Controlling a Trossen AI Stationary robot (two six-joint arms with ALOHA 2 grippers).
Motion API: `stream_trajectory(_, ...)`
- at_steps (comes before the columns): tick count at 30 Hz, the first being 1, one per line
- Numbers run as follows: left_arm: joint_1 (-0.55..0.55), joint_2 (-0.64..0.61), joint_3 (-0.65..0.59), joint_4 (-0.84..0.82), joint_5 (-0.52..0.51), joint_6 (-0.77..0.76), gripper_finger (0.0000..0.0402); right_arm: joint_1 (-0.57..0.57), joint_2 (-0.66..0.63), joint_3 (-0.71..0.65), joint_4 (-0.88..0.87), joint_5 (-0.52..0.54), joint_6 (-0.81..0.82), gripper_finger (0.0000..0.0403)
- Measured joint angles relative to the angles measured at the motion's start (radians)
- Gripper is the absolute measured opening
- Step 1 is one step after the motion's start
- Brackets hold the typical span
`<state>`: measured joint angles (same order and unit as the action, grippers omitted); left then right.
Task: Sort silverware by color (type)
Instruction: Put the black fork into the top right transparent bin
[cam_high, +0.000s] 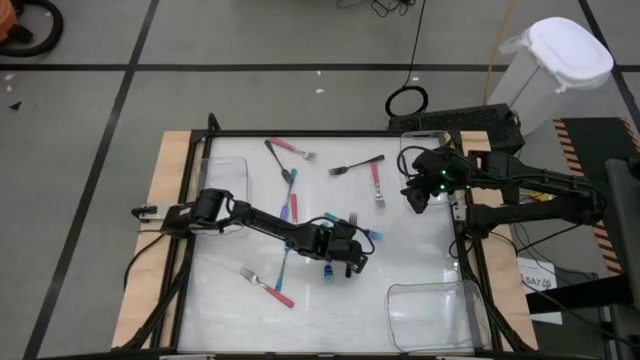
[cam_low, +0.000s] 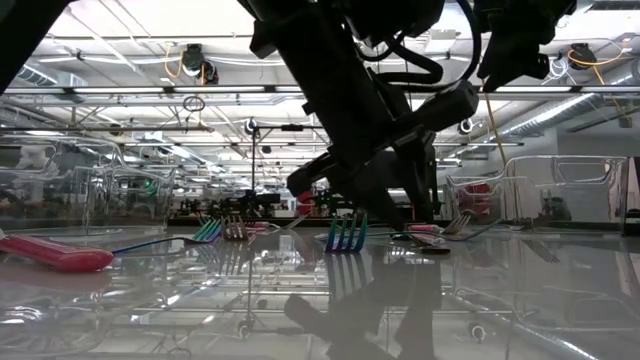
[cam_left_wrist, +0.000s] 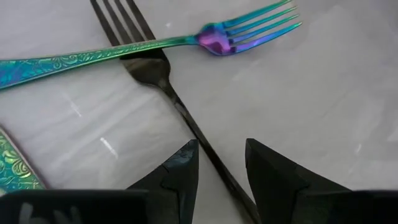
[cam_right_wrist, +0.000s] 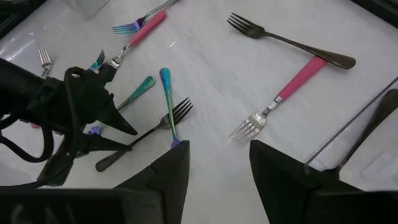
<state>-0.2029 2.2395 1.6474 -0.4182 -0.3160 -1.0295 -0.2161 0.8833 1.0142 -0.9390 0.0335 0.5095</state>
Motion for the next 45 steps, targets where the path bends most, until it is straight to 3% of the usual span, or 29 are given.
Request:
stream_trajectory(16, 0.028, 0.000, 0.000, -0.005, 0.027, 0.045, 0.0079, 0.000, 0.001, 0.000, 0.008, 0.018, 0.003, 0.0164)
stream_trajectory(33, 0.010, 0.046, 0.004, 0.010, 0.064, -0.024, 0.0075, 0.001, 0.002, 0.000, 0.007, 0.016, 0.010, 0.0164)
stream_trajectory(45, 0.003, 0.052, 0.019, -0.001, 0.089, -0.083, 0.0005, 0.001, 0.002, 0.000, 0.007, 0.015, 0.009, 0.0164)
